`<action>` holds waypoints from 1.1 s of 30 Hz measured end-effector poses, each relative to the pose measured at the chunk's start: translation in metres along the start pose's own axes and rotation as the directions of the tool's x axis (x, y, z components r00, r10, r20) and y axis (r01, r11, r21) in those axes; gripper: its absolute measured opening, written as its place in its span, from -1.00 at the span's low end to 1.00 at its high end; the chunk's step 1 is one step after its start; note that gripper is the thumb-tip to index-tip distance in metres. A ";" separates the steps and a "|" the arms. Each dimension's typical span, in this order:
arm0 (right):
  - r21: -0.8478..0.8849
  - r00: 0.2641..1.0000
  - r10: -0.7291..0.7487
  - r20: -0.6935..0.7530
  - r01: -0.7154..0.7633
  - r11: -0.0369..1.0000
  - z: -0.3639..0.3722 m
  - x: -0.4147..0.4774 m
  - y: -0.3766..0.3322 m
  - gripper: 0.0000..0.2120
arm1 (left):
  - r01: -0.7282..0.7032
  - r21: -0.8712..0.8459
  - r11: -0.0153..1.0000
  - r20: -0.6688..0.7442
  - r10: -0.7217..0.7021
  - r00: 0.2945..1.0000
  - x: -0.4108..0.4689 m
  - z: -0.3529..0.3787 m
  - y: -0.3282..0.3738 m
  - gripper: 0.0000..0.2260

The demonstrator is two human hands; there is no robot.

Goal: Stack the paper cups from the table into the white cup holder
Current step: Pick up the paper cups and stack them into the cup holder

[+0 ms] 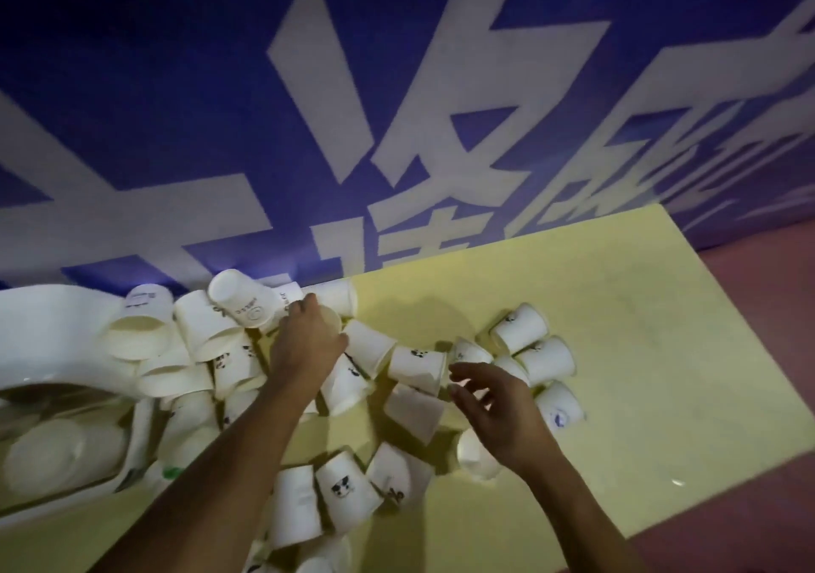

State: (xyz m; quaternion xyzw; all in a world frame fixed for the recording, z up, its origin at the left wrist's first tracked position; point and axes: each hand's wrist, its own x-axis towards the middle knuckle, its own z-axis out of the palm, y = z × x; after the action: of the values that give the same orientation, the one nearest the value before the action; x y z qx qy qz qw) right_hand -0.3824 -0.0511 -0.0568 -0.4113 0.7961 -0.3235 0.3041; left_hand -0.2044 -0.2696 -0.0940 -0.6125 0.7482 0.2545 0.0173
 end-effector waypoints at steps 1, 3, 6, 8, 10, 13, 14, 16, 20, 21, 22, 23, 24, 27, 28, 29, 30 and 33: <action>0.003 0.999 0.012 -0.030 -0.012 1.000 -0.014 0.002 0.010 -0.85 | 0.013 0.006 1.000 -0.019 -0.013 1.000 -0.002 0.000 0.002 -0.31; 0.003 0.990 0.073 -0.123 -0.073 0.997 -0.041 0.009 0.030 -0.88 | 0.014 -0.002 1.000 -0.086 -0.015 0.996 -0.012 -0.002 0.005 -0.30; 0.037 0.920 0.225 -0.322 -0.225 0.974 -0.073 0.029 0.055 -0.72 | -0.009 -0.081 0.997 -0.195 -0.007 0.981 -0.032 -0.010 0.023 -0.24; -0.050 0.869 0.337 -0.362 -0.379 0.924 -0.087 0.049 0.072 -0.50 | -0.055 -0.137 0.989 -0.219 0.024 0.975 -0.040 -0.013 0.049 -0.24; -0.208 0.821 0.470 -0.325 -0.547 0.811 -0.096 0.070 0.080 -0.31 | -0.150 -0.168 0.974 -0.226 0.110 0.968 -0.043 -0.011 0.079 -0.27; -0.396 0.773 0.591 -0.231 -0.629 0.668 -0.100 0.095 0.086 -0.12 | -0.250 -0.224 0.942 -0.194 0.209 0.959 -0.046 -0.002 0.120 -0.31; -0.434 0.773 0.601 -0.202 -0.621 0.652 -0.098 0.101 0.087 -0.06 | -0.274 -0.231 0.933 -0.176 0.237 0.955 -0.047 0.001 0.130 -0.32; -0.471 0.771 0.618 -0.154 -0.607 0.640 -0.096 0.111 0.090 0.03 | -0.304 -0.216 0.928 -0.142 0.278 0.950 -0.049 0.009 0.144 -0.31; -0.519 0.776 0.627 -0.073 -0.566 0.640 -0.088 0.128 0.096 0.11 | -0.297 -0.207 0.932 -0.082 0.286 0.955 -0.052 0.020 0.149 -0.31; -0.513 0.780 0.623 -0.066 -0.562 0.649 -0.086 0.131 0.097 0.12 | -0.288 -0.201 0.936 -0.070 0.279 0.958 -0.053 0.021 0.148 -0.30; -0.503 0.785 0.617 -0.064 -0.559 0.659 -0.083 0.134 0.098 0.12 | -0.279 -0.194 0.941 -0.060 0.272 0.960 -0.054 0.022 0.146 -0.30; -0.492 0.790 0.609 -0.066 -0.556 0.669 -0.081 0.136 0.098 0.12 | -0.271 -0.188 0.944 -0.053 0.266 0.962 -0.055 0.022 0.143 -0.29; -0.484 0.796 0.601 -0.067 -0.553 0.678 -0.079 0.137 0.098 0.12 | -0.264 -0.182 0.947 -0.048 0.260 0.964 -0.055 0.022 0.141 -0.29; -0.493 0.814 0.576 -0.072 -0.531 0.689 -0.072 0.142 0.100 0.15 | -0.244 -0.179 0.953 -0.037 0.242 0.970 -0.054 0.022 0.135 -0.29; -0.502 0.824 0.562 -0.074 -0.518 0.692 -0.070 0.144 0.101 0.16 | -0.243 -0.179 0.953 -0.037 0.240 0.970 -0.054 0.022 0.133 -0.29; -0.508 0.832 0.550 -0.076 -0.507 0.696 -0.067 0.146 0.102 0.16 | -0.243 -0.178 0.954 -0.036 0.240 0.970 -0.054 0.022 0.133 -0.29; -0.511 0.840 0.536 -0.077 -0.495 0.702 -0.065 0.148 0.103 0.16 | -0.243 -0.178 0.953 -0.036 0.241 0.970 -0.054 0.022 0.132 -0.29; -0.505 0.872 0.482 -0.080 -0.452 0.735 -0.062 0.155 0.099 0.08 | -0.242 -0.182 0.953 -0.039 0.239 0.970 -0.053 0.021 0.128 -0.30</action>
State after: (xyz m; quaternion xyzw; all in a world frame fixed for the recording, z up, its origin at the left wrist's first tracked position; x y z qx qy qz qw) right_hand -0.5476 -0.1218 -0.1284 -0.2725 0.9210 -0.0032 0.2782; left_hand -0.3158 -0.1977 -0.0486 -0.5179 0.7903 0.3182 -0.0769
